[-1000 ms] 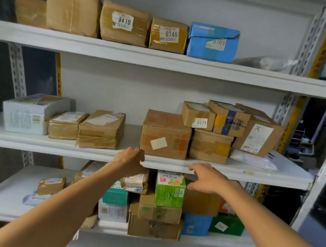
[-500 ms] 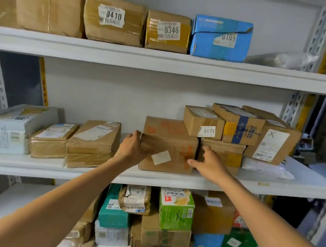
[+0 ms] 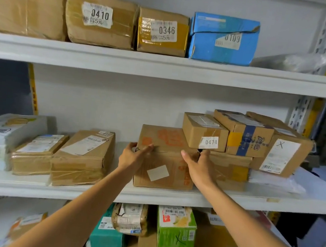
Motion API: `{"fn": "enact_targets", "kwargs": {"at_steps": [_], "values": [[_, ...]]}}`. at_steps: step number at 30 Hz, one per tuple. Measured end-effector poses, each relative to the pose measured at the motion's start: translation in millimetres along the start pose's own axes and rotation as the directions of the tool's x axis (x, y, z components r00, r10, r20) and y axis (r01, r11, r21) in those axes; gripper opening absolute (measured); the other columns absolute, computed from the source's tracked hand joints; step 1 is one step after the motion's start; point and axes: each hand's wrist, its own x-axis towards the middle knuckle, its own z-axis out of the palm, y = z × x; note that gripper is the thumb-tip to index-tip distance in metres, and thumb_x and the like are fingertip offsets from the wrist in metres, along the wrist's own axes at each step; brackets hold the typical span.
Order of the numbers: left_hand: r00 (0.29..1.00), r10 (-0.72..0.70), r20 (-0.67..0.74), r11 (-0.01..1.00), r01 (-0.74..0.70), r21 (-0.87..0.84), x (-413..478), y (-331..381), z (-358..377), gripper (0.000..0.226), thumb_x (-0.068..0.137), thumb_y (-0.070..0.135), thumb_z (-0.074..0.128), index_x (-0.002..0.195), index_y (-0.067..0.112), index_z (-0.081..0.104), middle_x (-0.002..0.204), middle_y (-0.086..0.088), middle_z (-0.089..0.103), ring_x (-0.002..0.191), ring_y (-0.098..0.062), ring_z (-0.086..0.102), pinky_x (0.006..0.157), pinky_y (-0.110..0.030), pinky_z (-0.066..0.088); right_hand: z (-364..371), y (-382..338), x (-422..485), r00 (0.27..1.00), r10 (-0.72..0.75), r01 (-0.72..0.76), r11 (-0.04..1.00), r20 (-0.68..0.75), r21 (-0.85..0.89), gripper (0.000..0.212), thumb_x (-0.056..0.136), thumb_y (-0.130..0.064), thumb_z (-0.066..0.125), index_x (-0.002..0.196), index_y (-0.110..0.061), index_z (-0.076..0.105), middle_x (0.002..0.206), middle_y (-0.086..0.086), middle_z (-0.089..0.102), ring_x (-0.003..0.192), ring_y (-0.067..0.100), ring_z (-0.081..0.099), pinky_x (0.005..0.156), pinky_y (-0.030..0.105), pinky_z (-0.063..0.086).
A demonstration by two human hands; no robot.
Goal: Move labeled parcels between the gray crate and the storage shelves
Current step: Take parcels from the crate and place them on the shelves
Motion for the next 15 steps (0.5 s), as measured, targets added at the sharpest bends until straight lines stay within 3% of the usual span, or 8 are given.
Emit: {"fn": "enact_targets", "kwargs": {"at_steps": [3, 6, 8, 10, 13, 15], "values": [[1.000, 0.017, 0.000, 1.000, -0.017, 0.024, -3, 1, -3, 0.059, 0.078, 0.052, 0.072, 0.123, 0.023, 0.049, 0.109, -0.007, 0.062, 0.095, -0.027, 0.064, 0.086, -0.045, 0.056, 8, -3, -2, 0.999, 0.017, -0.017, 1.000, -0.052, -0.007, 0.091, 0.087, -0.052, 0.063, 0.151, -0.007, 0.016, 0.149, 0.013, 0.038, 0.133, 0.031, 0.044, 0.096, 0.037, 0.045], [0.999, 0.024, -0.023, 0.999, -0.023, 0.047, -8, -1, -14, 0.064, 0.059, 0.063, 0.068, 0.110, 0.029, 0.050, 0.104, -0.005, 0.065, 0.093, -0.028, 0.065, 0.085, -0.048, 0.056, 20, -5, -9, 0.998, 0.029, -0.027, 0.999, -0.051, 0.041, 0.100, 0.076, -0.063, 0.067, 0.147, -0.006, 0.024, 0.146, 0.013, 0.039, 0.130, 0.031, 0.045, 0.102, 0.043, 0.045], [0.999, 0.023, -0.034, 0.999, -0.021, 0.038, -12, -4, -24, 0.067, 0.053, 0.065, 0.067, 0.108, 0.030, 0.051, 0.102, -0.004, 0.066, 0.093, -0.028, 0.066, 0.085, -0.049, 0.056, 28, -8, -18, 0.997, 0.067, -0.064, 0.995, -0.035, 0.079, 0.111, 0.058, -0.080, 0.058, 0.142, -0.010, 0.033, 0.145, 0.013, 0.042, 0.130, 0.032, 0.045, 0.103, 0.047, 0.044], [0.999, 0.004, -0.040, 1.000, -0.002, 0.029, -16, -6, -32, 0.070, 0.050, 0.065, 0.069, 0.107, 0.028, 0.051, 0.100, -0.004, 0.067, 0.090, -0.027, 0.067, 0.082, -0.049, 0.057, 33, -11, -22, 0.994, 0.101, -0.096, 0.987, -0.037, 0.127, 0.120, 0.048, -0.084, 0.051, 0.144, -0.014, 0.032, 0.147, 0.013, 0.039, 0.132, 0.034, 0.042, 0.105, 0.049, 0.042], [0.997, -0.064, -0.034, 0.998, 0.065, 0.017, -21, -6, -40, 0.082, 0.042, 0.068, 0.072, 0.107, 0.021, 0.057, 0.097, -0.007, 0.070, 0.087, -0.027, 0.069, 0.082, -0.046, 0.058, 33, -17, -27, 0.992, 0.129, -0.128, 0.979, 0.002, 0.158, 0.114, 0.064, -0.075, 0.063, 0.151, -0.018, 0.019, 0.148, 0.012, 0.040, 0.130, 0.033, 0.044, 0.103, 0.045, 0.042], [0.995, -0.102, -0.002, 0.995, 0.102, -0.015, -27, -2, -43, 0.073, 0.052, 0.061, 0.076, 0.109, 0.018, 0.058, 0.097, -0.009, 0.070, 0.089, -0.028, 0.069, 0.084, -0.047, 0.057, 30, -18, -24, 0.991, 0.129, -0.135, 0.971, 0.039, 0.198, 0.105, 0.073, -0.062, 0.070, 0.151, -0.015, 0.018, 0.149, 0.010, 0.040, 0.131, 0.030, 0.044, 0.106, 0.044, 0.041]]}}
